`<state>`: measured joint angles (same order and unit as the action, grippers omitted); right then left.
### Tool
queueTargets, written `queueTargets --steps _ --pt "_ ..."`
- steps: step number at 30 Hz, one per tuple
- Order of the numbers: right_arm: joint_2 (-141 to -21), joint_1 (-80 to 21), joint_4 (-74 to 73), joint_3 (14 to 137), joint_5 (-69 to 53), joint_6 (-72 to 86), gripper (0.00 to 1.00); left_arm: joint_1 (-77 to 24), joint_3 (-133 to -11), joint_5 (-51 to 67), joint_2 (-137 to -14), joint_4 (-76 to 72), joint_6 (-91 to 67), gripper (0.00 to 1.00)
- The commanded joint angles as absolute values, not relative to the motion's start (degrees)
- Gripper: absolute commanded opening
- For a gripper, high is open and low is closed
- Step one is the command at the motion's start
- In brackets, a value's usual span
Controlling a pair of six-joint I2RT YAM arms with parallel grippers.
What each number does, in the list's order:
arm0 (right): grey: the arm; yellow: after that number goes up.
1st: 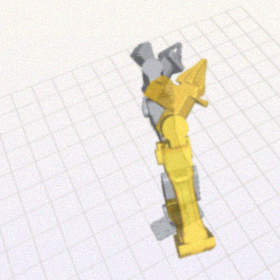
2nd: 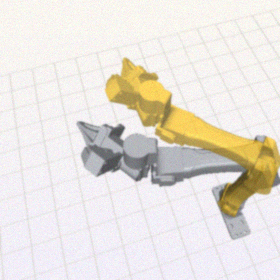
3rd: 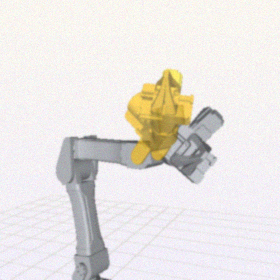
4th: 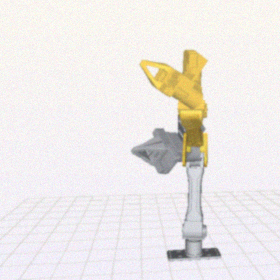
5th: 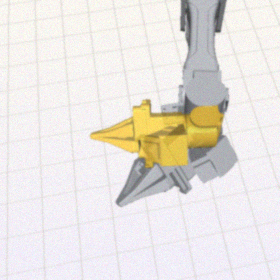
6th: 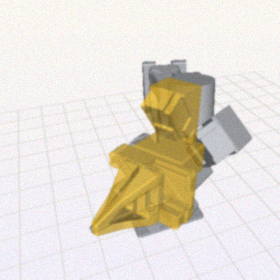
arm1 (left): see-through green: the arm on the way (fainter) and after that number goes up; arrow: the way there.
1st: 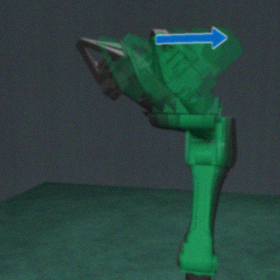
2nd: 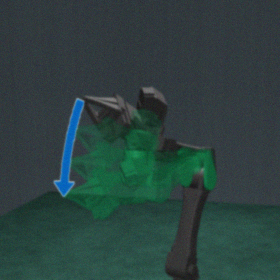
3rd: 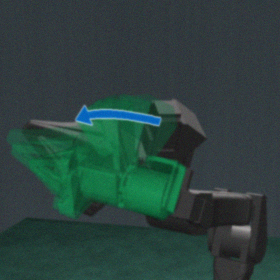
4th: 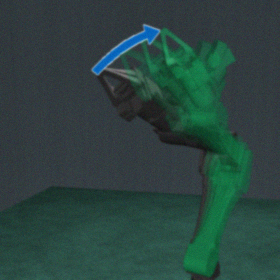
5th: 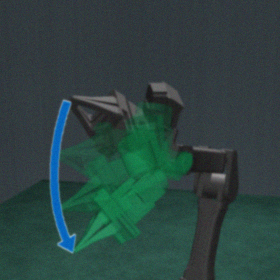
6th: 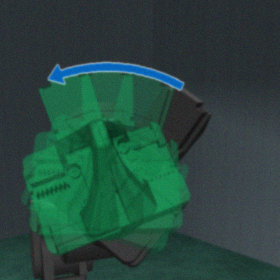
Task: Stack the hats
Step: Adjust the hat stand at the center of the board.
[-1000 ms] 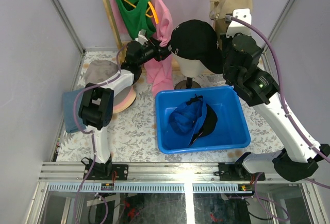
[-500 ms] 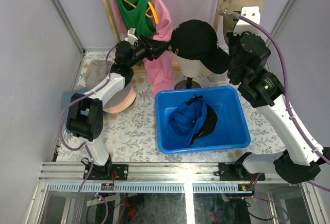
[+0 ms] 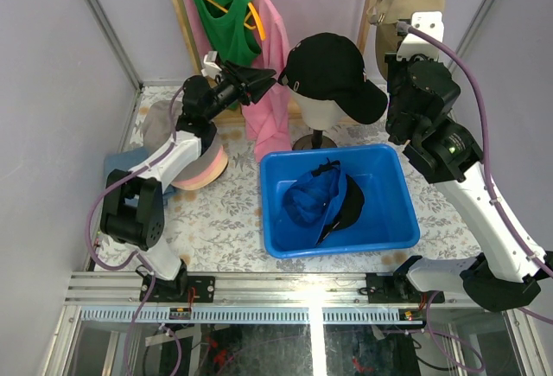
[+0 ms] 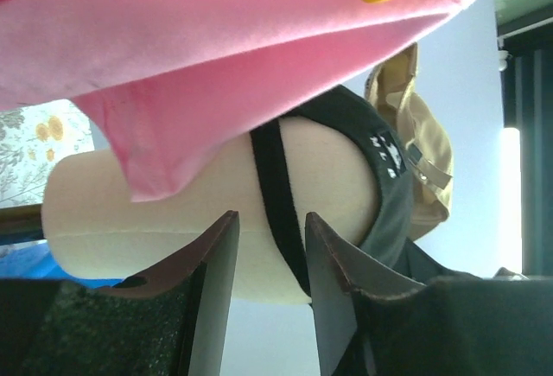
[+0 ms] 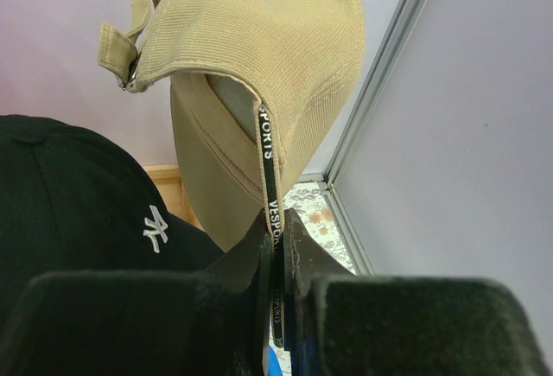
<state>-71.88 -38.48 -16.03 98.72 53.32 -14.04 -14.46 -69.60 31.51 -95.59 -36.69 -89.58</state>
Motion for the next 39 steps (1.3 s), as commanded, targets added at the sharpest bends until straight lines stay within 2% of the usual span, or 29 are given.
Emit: queueTargets --steps 1,24,27,31,34,39 --pt "-71.1 -38.1 -13.8 100.5 53.4 -13.9 0.0 -14.1 -68.8 32.4 -93.5 -43.4 -92.5 0.37" --pt "-72.2 -38.0 -12.8 101.0 52.4 -14.7 0.0 -18.2 -73.3 36.6 -94.7 -39.3 -89.0 0.37" --pt "-72.0 -38.0 -12.8 100.8 52.5 -14.6 0.0 -18.8 -73.4 36.6 -94.7 -38.8 -88.5 0.31" --pt "-71.9 -38.0 -13.0 100.8 52.3 -14.6 0.0 -19.1 -73.4 36.5 -94.2 -37.1 -86.7 0.12" --pt "-72.0 -38.0 -13.1 101.0 52.2 -14.6 0.0 -19.2 -73.2 36.3 -93.4 -35.1 -84.9 0.02" --pt "-72.5 -38.0 -13.3 101.7 51.9 -14.7 0.0 -19.2 -71.5 35.7 -91.3 -31.9 -81.9 0.0"
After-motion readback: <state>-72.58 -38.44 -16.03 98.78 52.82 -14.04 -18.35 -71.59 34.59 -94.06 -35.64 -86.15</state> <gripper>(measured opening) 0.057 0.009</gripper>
